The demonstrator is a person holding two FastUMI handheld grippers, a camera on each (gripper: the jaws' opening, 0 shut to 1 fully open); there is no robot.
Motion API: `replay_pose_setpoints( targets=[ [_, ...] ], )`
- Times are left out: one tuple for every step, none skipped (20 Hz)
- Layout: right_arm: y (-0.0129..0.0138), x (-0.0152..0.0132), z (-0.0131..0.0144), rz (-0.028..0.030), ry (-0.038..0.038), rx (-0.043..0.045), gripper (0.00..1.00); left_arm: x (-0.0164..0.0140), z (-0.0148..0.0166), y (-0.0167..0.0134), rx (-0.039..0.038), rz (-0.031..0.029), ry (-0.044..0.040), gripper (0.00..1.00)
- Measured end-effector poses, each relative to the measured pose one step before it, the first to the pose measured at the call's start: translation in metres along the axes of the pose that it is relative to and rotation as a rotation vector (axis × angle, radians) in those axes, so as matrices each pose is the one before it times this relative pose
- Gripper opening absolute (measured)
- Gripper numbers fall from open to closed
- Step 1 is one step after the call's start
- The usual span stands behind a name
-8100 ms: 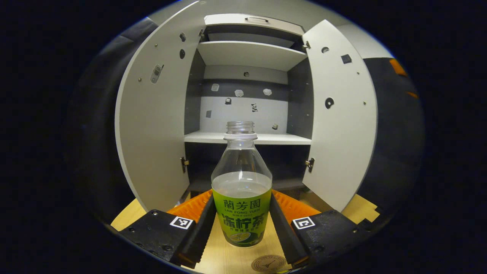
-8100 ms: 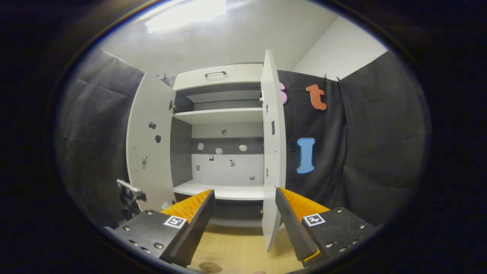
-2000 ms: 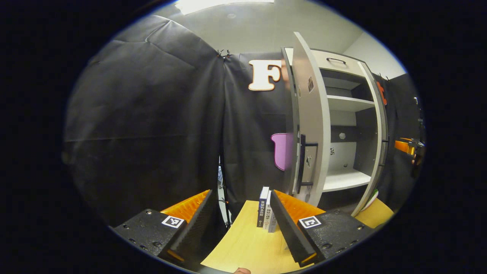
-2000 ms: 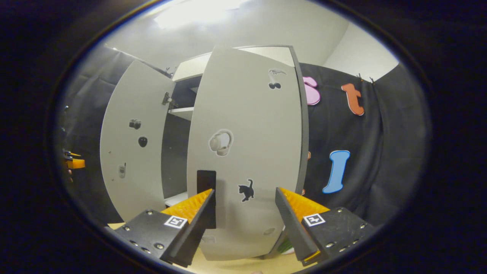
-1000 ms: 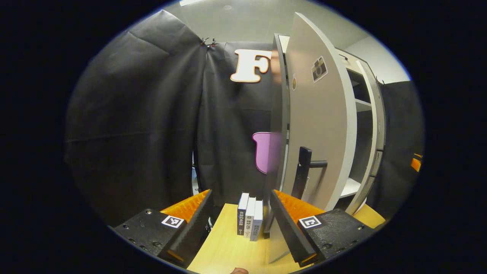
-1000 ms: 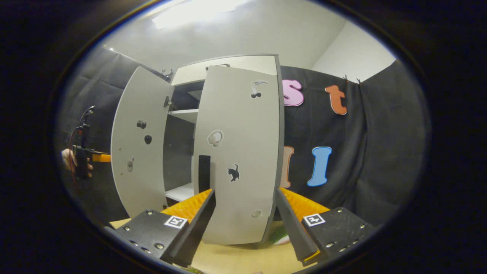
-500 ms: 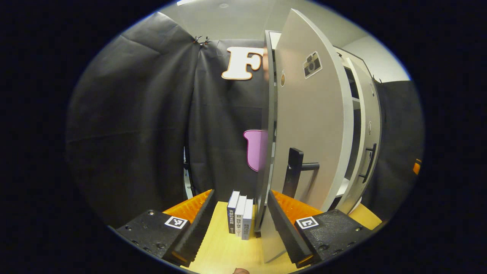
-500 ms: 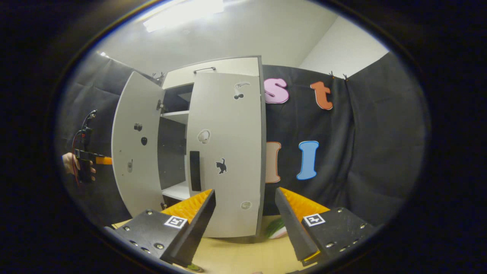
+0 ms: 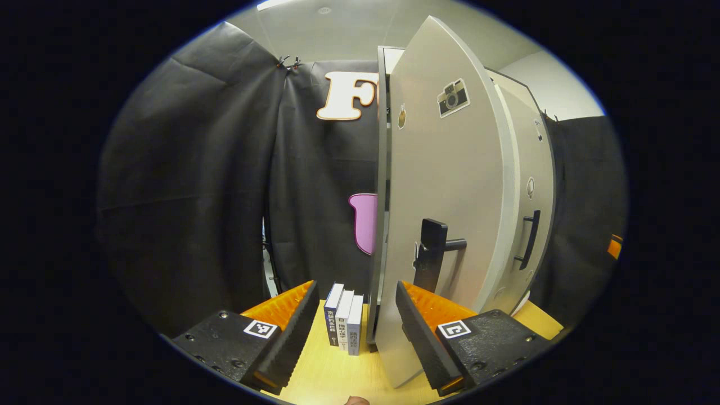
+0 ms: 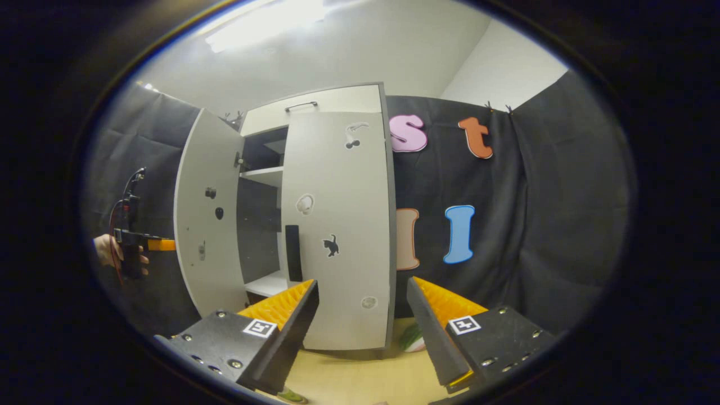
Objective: Grasp the bottle in the cabinet with the left hand and place it on the coaster, then close the right door with the right hand and the left door with the left hand.
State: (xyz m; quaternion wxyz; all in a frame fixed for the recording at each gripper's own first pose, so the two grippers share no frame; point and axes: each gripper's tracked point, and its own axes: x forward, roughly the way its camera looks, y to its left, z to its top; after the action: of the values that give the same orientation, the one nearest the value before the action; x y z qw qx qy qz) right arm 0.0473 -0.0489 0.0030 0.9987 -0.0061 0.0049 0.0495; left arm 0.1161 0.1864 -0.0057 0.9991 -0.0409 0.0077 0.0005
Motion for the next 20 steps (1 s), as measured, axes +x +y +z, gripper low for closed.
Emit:
replay_pose_setpoints(
  targets=[
    [0.00111,0.00028,-0.00156,-0.00321,0.00221,-0.00351,0.92,0.00034,-0.00082,-0.00343,-0.00355,-0.00434,0.00136,0.88],
    [-0.0009,0.00069,-0.00182,-0.00718,0.00191,-0.00313,0.95,0.00084,-0.00004,-0.00341,-0.00231,-0.00747,-0.00149,0.89],
    [0.00046,0.00064,-0.00147,-0.00594,0.00425,0.00208,0.92,0.00071,0.00128,-0.00382,-0.00023,-0.0022,-0.00198,0.89],
    [0.00293,0.00107,-0.00166,0.00303,0.00371,0.00636,0.95,0.00101,-0.00132,-0.00249,0.00119,0.00092,0.00191,0.88],
    [0.00284,0.00049,-0.00091,0.007,0.00525,0.00254,0.92,0.00084,0.0002,-0.00316,0.00031,-0.0031,-0.00207,0.92],
    [-0.00021,0.00048,-0.00029,0.00022,0.00321,-0.00364,0.93,0.0006,0.00021,-0.00349,-0.00318,-0.00354,-0.00106,0.85],
    [-0.00152,-0.00029,0.00091,-0.00382,0.00038,-0.00533,0.95,0.00031,-0.00133,-0.00293,-0.00256,-0.00599,0.00031,0.84],
    [-0.00031,-0.00033,0.0004,-0.00227,-0.00025,-0.00218,0.95,0.00086,0.00132,-0.0028,-0.00399,-0.00664,-0.00597,0.85],
    [-0.00031,-0.00057,-0.00035,-0.0033,0.00097,0.00227,0.95,0.00099,-0.00067,-0.00334,-0.00196,-0.0068,-0.0006,0.85],
    [-0.00216,-0.00117,-0.001,-0.00514,-0.00049,0.00377,0.95,0.00128,0.0004,-0.00389,-0.00233,-0.00721,-0.00184,0.89],
    [-0.00134,-0.00101,-0.00069,-0.00243,0.0004,0.00387,0.95,0.00173,-0.00074,-0.00446,-0.0042,-0.00503,0.00213,0.89],
    [-0.00151,-0.00059,-0.00193,-0.00495,0.00179,0.00275,0.95,0.00116,-0.00086,-0.00633,0.00034,-0.01212,0.00416,0.85],
    [-0.00202,-0.00076,-0.00148,-0.00461,0.00433,0.00303,0.95,0.00374,0.00022,-0.00803,0.0029,-0.01536,0.00036,0.85],
    [-0.0009,-0.00055,-0.00195,-0.00196,0.0032,0.0043,0.92,0.00273,-0.00055,-0.006,0.00325,-0.01227,0.0003,0.9],
    [-0.00094,-0.00144,-0.00112,0.00317,0.00142,0.00125,0.95,0.00233,-0.0005,-0.00655,0.00037,-0.00915,-0.00108,0.9],
    [-0.00132,-0.0006,-0.00144,0.00117,0.00392,-0.00575,0.95,0.00291,-0.00025,-0.00535,-0.00694,-0.01142,-0.00306,0.9],
    [-0.00396,-0.00102,-0.00218,-0.00576,0.00277,-0.00812,0.95,0.00347,-0.00128,-0.00489,-0.00662,-0.01572,0.00031,0.9],
    [-0.00439,-0.00058,-0.00279,-0.0097,0.00435,-0.00771,0.95,0.00238,-0.00088,-0.0054,-0.00636,-0.01681,0.00353,0.9],
    [-0.00444,-0.00064,-0.00327,-0.00775,0.00786,-0.00239,0.95,0.00368,-0.00369,-0.00775,-0.00886,-0.01483,0.0107,0.9],
    [-0.00205,-0.0017,-0.00413,-0.00402,0.00902,0.00543,0.95,0.00231,-0.00309,-0.00712,-0.00947,-0.01321,0.00857,0.9]
  ],
)
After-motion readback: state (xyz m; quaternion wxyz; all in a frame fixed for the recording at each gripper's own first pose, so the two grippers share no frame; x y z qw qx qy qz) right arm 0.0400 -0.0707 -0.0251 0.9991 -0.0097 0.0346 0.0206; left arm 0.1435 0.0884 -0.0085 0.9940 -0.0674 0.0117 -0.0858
